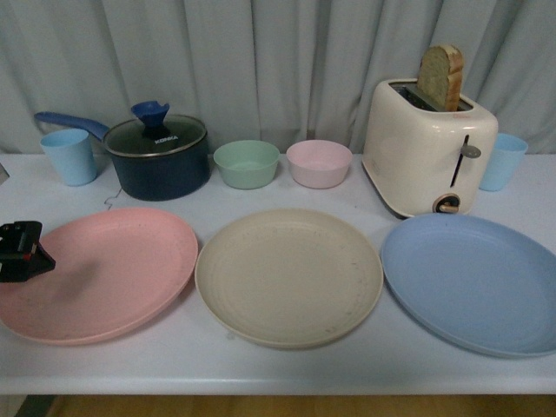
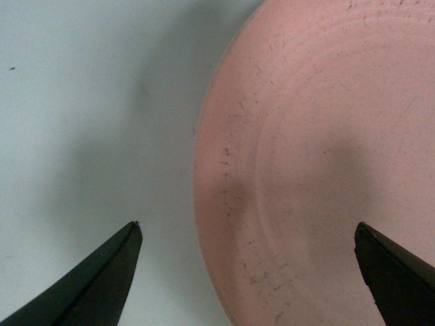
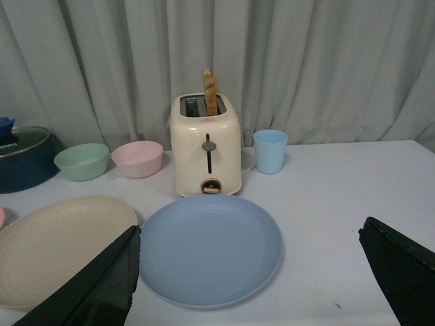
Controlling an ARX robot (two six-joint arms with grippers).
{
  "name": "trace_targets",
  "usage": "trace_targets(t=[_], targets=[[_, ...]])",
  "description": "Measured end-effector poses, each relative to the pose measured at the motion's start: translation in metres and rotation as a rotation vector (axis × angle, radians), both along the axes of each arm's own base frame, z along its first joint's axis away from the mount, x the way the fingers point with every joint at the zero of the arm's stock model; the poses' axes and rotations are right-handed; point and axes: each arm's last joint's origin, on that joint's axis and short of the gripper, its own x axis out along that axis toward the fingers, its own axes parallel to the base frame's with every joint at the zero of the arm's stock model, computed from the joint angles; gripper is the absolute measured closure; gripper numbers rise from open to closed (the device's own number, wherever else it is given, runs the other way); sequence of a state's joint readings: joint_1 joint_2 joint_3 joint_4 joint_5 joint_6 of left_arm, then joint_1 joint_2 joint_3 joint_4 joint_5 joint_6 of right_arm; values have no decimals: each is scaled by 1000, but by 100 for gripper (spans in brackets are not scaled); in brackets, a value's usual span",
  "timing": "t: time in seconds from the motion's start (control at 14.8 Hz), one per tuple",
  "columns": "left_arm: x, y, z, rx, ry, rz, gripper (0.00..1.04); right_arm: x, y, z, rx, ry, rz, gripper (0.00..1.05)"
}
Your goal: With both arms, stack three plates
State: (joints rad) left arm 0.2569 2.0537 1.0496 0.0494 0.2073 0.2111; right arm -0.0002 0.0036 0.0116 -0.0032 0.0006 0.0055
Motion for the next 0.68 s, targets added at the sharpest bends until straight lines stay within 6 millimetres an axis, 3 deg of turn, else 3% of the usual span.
trace_targets(t=[0.14, 0.34, 0.41, 0.47, 0.54, 0.68], targets=[[2, 2, -4, -8, 6, 1, 19, 0, 0, 0, 0, 0, 0, 6], [5, 16, -13, -38, 22, 22, 50, 0, 0, 0, 0, 0, 0, 6], [5, 22, -13, -56, 25, 37, 66, 0, 0, 0, 0, 0, 0, 6], [6, 27, -14, -70, 27, 59, 93, 0, 0, 0, 0, 0, 0, 6], [6, 27, -13, -92, 20, 73, 103, 0, 0, 0, 0, 0, 0, 6], [4, 29, -12, -107, 23, 90, 103, 0, 0, 0, 0, 0, 0, 6]])
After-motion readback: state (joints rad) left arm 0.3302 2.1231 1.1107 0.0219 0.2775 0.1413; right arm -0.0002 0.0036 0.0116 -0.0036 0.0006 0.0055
